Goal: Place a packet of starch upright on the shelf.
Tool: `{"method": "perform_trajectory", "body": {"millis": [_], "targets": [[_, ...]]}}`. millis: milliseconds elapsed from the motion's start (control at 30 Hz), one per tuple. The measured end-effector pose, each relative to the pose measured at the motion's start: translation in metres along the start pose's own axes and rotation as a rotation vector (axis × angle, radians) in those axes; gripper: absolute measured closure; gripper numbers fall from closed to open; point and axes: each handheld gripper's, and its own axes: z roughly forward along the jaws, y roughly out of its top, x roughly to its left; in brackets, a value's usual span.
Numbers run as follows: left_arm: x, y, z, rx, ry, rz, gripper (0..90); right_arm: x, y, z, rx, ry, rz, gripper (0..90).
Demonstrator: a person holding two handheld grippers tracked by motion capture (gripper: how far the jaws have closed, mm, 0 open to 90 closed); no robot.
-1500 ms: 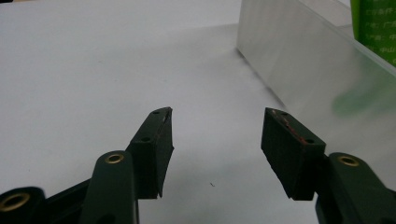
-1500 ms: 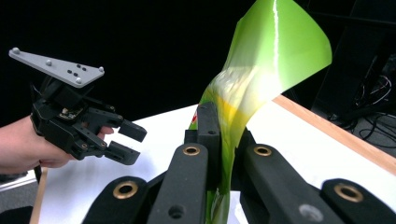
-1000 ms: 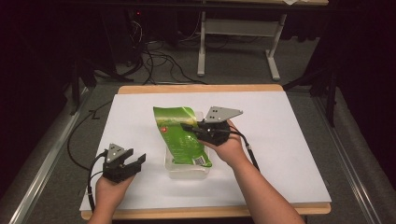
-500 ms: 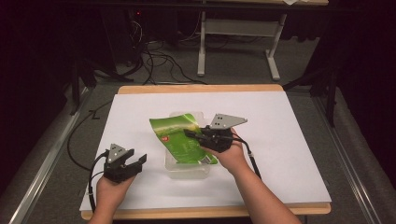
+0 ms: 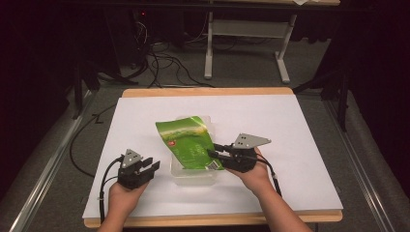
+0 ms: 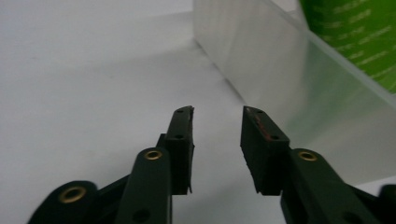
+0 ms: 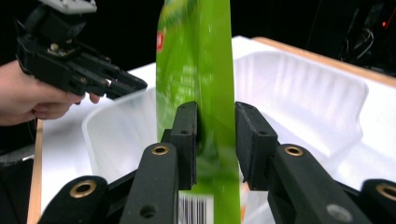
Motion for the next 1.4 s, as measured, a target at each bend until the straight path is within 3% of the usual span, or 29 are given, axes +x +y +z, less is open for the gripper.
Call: {"method": "perform_trajectory", "body": {"millis": [200, 367, 400, 500, 533, 567, 600, 733, 867, 1000, 1133, 1333, 1400], "targets": [[-0.013, 0.002, 0.007, 0.004, -0.039, -0.003, 80.6, -0.002, -0.011, -0.005, 0.041, -0.001, 0.039, 68.7], [-0.017, 0.003, 0.009, -0.002, -0.04, -0.01, 88.6, -0.001, -0.013, -0.006, 0.055, -0.017, 0.025, 69.5], [-0.017, 0.003, 0.009, -0.002, -0.044, -0.012, 90.0, 0.0, -0.015, -0.008, 0.098, -0.035, 0.01, 70.0], [-0.019, 0.003, 0.01, -0.004, -0.054, -0.011, 90.0, -0.001, -0.018, -0.01, 0.116, -0.051, 0.004, 72.0], [-0.02, 0.003, 0.011, -0.002, -0.059, -0.007, 90.0, -0.003, -0.019, -0.013, 0.11, -0.063, 0.033, 76.4], [-0.021, 0.003, 0.011, 0.001, -0.061, -0.003, 90.0, -0.003, -0.019, -0.013, 0.11, -0.063, 0.033, 76.4], [-0.023, 0.003, 0.013, 0.003, -0.062, 0.003, 90.0, -0.003, -0.02, -0.011, 0.119, -0.075, 0.041, 81.8], [-0.029, 0.003, 0.017, 0.016, -0.071, 0.022, 90.0, 0.001, -0.023, -0.004, 0.163, -0.091, 0.013, 90.0], [-0.031, 0.002, 0.022, 0.038, -0.066, 0.032, 90.0, 0.009, -0.025, 0.01, 0.186, -0.116, 0.007, 90.0], [-0.032, 0.002, 0.023, 0.036, -0.065, 0.029, 90.0, 0.011, -0.026, 0.017, 0.19, -0.108, 0.007, 90.0], [-0.031, 0.002, 0.023, 0.038, -0.063, 0.026, 90.0, 0.018, -0.028, 0.034, 0.236, -0.106, -0.037, 90.0], [-0.031, 0.002, 0.024, 0.037, -0.058, 0.028, 89.9, 0.015, -0.027, 0.032, 0.247, -0.088, -0.023, 88.4], [-0.029, 0.002, 0.023, 0.037, -0.057, 0.023, 85.0, 0.015, -0.022, 0.018, 0.213, -0.09, -0.005, 85.1]]}}
